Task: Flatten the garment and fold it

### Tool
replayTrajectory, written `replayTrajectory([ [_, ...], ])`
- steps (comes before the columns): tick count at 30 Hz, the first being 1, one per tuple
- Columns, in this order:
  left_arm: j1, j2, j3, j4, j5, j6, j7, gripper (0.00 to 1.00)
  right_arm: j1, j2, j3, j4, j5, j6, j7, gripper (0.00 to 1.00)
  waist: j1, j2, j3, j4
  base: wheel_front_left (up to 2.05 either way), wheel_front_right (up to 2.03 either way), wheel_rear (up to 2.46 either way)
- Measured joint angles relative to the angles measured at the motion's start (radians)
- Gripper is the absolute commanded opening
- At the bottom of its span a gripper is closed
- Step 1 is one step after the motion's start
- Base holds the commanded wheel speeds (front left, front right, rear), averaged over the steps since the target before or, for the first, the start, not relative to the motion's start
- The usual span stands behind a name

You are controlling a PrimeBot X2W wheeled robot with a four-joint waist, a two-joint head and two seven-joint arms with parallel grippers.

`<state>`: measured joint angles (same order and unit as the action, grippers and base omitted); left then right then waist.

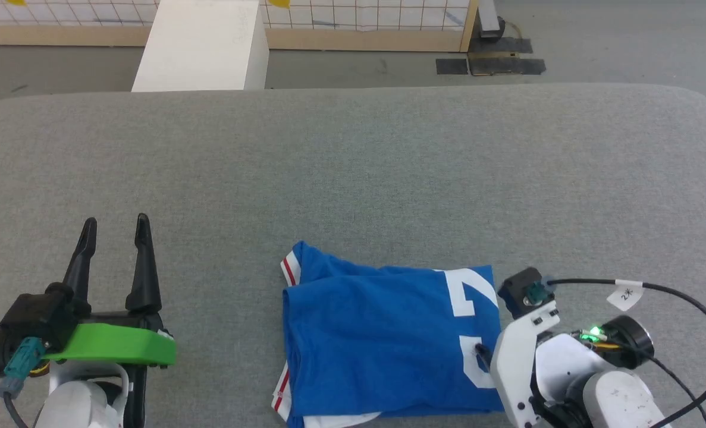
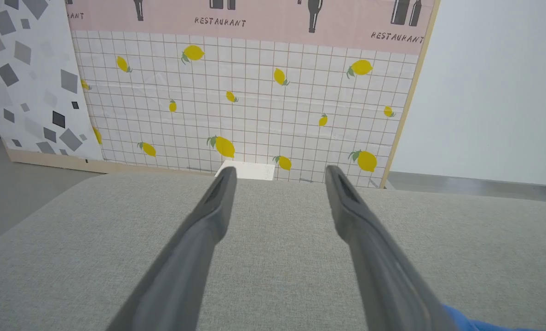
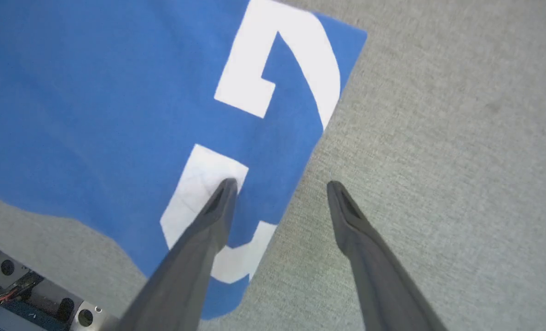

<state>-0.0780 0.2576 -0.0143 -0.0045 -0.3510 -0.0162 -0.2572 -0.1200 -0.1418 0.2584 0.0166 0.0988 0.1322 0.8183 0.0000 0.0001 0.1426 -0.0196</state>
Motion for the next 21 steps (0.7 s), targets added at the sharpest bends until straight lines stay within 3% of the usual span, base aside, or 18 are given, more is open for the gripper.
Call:
replayTrajectory([
  [9, -0.003, 0.0, -0.004, -0.001, -0.001, 0.0, 0.0, 1.0, -0.019, 0.029, 0.019, 0.136, -0.009, 0.0, -0.05, 1.0, -0.0001, 0.0, 0.032, 0.014, 0.0, 0.0, 0.0],
  [10, -0.004, 0.0, -0.004, -0.001, -0.001, 0.0, 0.0, 1.0, -0.029, 0.029, 0.02, 0.147, -0.008, 0.0, -0.05, 0.89, -0.0001, 0.0, 0.035, 0.016, 0.0, 0.0, 0.0],
  [11, -0.004, 0.0, -0.004, -0.001, -0.001, 0.0, 0.0, 1.0, -0.039, 0.028, 0.025, 0.158, -0.004, 0.0, -0.053, 0.25, -0.0001, -0.0001, 0.038, 0.017, 0.0, 0.0, 0.0],
  [12, -0.004, 0.0, -0.005, 0.0, -0.001, 0.0, 0.0, 1.0, -0.048, 0.024, 0.032, 0.168, -0.002, 0.0, -0.063, 0.0, -0.0001, -0.0001, 0.039, 0.018, 0.0, 0.0, 0.0],
  [17, -0.002, 0.0, -0.003, 0.005, -0.001, 0.0, 0.0, 1.0, -0.082, 0.001, 0.085, 0.188, 0.037, 0.001, -0.08, 0.0, -0.0001, 0.0, 0.033, 0.011, 0.0, 0.0, 0.0],
  [21, 0.007, 0.001, 0.005, 0.0, -0.001, 0.008, 0.0, 1.0, -0.103, -0.073, 0.146, 0.145, 0.073, 0.001, -0.075, 0.0, -0.0001, 0.0, 0.028, -0.014, 0.0, 0.0, 0.0],
])
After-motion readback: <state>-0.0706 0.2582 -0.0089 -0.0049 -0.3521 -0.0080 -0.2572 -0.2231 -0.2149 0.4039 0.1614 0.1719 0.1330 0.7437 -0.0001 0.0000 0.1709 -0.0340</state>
